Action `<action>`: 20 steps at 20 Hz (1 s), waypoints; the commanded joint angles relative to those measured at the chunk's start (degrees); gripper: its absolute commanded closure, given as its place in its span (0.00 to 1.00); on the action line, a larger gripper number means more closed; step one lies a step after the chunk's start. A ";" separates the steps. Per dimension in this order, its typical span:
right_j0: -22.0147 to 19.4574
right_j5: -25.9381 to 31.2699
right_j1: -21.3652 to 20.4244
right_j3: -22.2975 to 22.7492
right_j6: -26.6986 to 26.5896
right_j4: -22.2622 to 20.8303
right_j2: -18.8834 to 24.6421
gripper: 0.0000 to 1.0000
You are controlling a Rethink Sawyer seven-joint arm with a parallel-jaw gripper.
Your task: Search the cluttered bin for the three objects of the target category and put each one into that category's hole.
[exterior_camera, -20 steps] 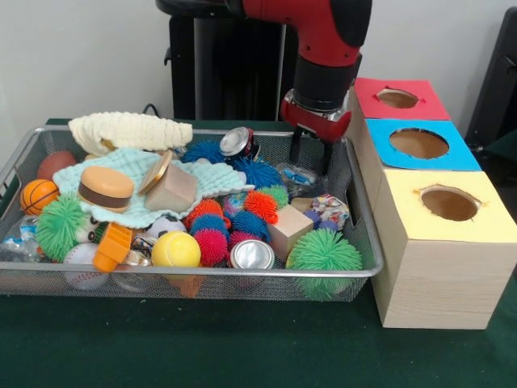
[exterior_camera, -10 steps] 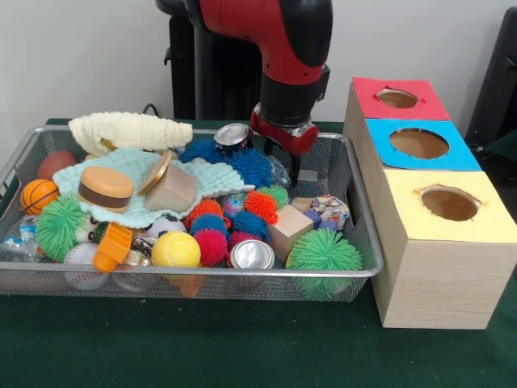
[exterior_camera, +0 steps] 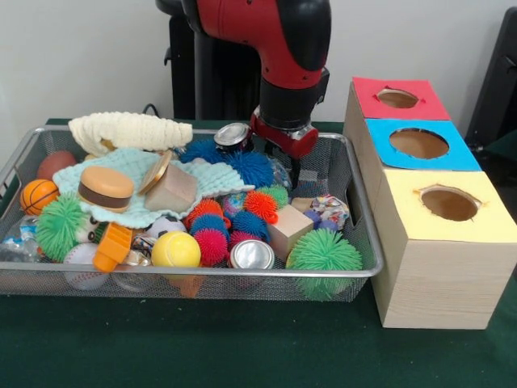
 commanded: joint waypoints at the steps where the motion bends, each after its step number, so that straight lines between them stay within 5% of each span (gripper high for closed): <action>1: 0.31 -1.00 0.68 -3.88 7.04 0.73 3.82 0.00; 4: 2.48 -1.45 0.49 -3.44 6.45 -0.37 1.99 0.00; 5: 2.37 -1.05 0.50 -3.04 6.63 -0.14 2.35 1.00; 20: 4.20 3.63 -2.33 -1.22 8.54 2.24 1.95 1.00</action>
